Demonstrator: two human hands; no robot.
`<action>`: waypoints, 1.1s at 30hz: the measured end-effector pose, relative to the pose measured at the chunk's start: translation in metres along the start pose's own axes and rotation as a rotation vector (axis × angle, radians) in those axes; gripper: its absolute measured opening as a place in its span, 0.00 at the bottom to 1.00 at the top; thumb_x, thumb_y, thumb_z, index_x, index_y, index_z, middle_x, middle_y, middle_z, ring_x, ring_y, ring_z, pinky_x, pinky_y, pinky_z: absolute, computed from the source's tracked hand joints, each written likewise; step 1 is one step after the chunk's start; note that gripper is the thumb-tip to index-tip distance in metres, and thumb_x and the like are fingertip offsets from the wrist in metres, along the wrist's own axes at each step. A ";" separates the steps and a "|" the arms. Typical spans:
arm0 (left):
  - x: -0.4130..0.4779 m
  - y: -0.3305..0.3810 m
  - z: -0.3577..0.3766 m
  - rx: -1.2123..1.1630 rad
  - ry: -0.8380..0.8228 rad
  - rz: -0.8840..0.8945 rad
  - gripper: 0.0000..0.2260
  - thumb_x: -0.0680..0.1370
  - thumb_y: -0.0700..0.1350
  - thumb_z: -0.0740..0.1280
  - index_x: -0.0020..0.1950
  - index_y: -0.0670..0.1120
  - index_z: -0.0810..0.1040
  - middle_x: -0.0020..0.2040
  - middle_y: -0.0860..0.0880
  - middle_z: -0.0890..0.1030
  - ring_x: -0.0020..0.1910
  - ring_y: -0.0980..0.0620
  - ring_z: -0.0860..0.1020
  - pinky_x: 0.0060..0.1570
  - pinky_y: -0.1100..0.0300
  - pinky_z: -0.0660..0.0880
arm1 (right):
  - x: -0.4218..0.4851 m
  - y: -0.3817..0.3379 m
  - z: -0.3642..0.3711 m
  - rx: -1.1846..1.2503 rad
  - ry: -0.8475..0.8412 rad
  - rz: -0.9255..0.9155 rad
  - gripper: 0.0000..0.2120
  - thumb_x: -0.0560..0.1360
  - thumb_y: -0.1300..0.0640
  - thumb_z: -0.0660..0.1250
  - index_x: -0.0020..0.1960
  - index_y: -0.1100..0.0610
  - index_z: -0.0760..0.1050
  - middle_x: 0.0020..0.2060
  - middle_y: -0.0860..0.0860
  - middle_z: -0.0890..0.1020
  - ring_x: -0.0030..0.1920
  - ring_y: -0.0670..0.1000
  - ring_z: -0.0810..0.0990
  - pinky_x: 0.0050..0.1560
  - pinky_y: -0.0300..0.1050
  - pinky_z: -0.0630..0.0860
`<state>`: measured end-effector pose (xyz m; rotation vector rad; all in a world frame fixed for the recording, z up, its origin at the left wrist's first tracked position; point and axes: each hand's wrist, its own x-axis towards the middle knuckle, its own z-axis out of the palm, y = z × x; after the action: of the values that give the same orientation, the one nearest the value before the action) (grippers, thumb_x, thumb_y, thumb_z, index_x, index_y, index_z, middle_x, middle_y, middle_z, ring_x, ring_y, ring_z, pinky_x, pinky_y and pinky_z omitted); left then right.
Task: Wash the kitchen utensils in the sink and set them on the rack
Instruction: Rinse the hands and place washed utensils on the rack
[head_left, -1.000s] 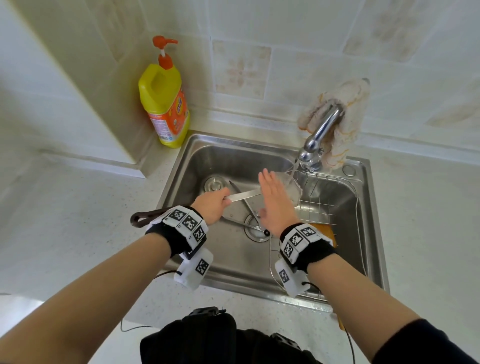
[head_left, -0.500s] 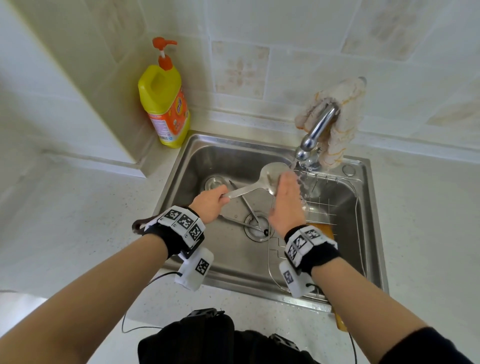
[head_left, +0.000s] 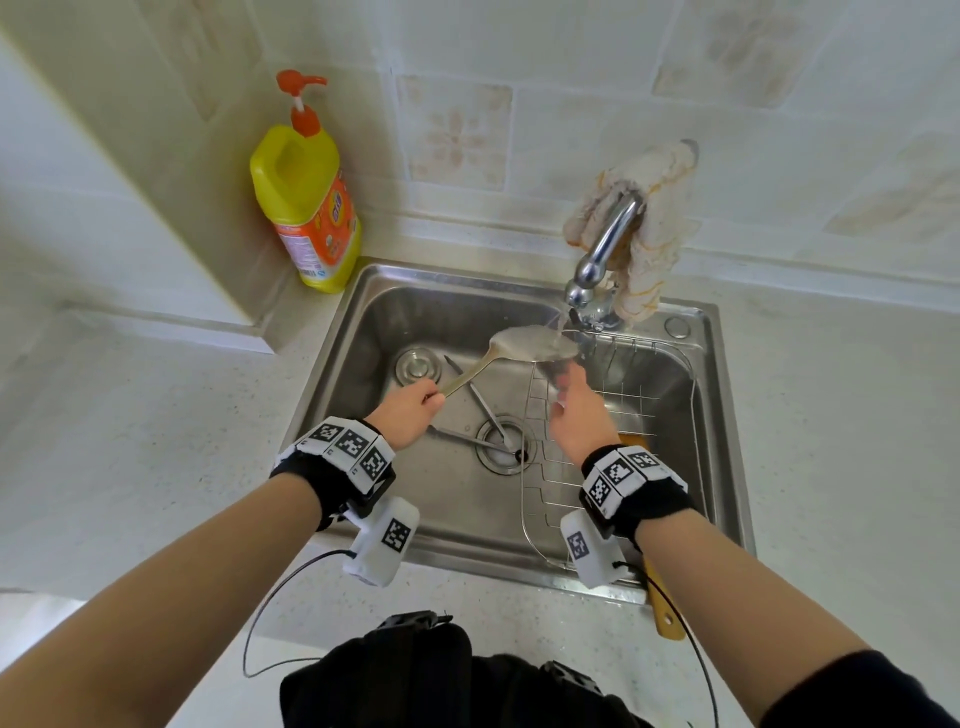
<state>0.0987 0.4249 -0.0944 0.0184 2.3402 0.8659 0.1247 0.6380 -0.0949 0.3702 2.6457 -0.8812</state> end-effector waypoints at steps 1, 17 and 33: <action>-0.001 0.000 0.001 -0.009 0.000 -0.010 0.09 0.81 0.43 0.55 0.52 0.39 0.72 0.46 0.44 0.72 0.46 0.49 0.70 0.47 0.59 0.64 | 0.003 -0.002 0.002 0.013 -0.019 -0.028 0.24 0.77 0.66 0.57 0.72 0.60 0.55 0.65 0.56 0.74 0.57 0.57 0.78 0.56 0.50 0.76; -0.006 -0.012 0.011 -0.392 0.059 -0.172 0.05 0.79 0.35 0.61 0.46 0.44 0.73 0.35 0.48 0.73 0.27 0.55 0.77 0.21 0.71 0.68 | 0.016 -0.015 0.019 0.072 -0.287 -0.230 0.21 0.81 0.60 0.56 0.72 0.59 0.57 0.62 0.55 0.76 0.58 0.53 0.78 0.59 0.48 0.75; 0.004 -0.001 -0.112 -0.750 0.602 0.077 0.10 0.74 0.32 0.67 0.38 0.45 0.74 0.36 0.46 0.76 0.35 0.50 0.76 0.35 0.64 0.79 | 0.032 -0.125 0.011 -0.096 -0.377 -0.547 0.19 0.80 0.52 0.57 0.68 0.58 0.64 0.64 0.52 0.75 0.61 0.51 0.75 0.63 0.45 0.69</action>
<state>0.0316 0.3597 -0.0322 -0.5313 2.3688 1.9491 0.0556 0.5386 -0.0490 -0.5209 2.4383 -0.8602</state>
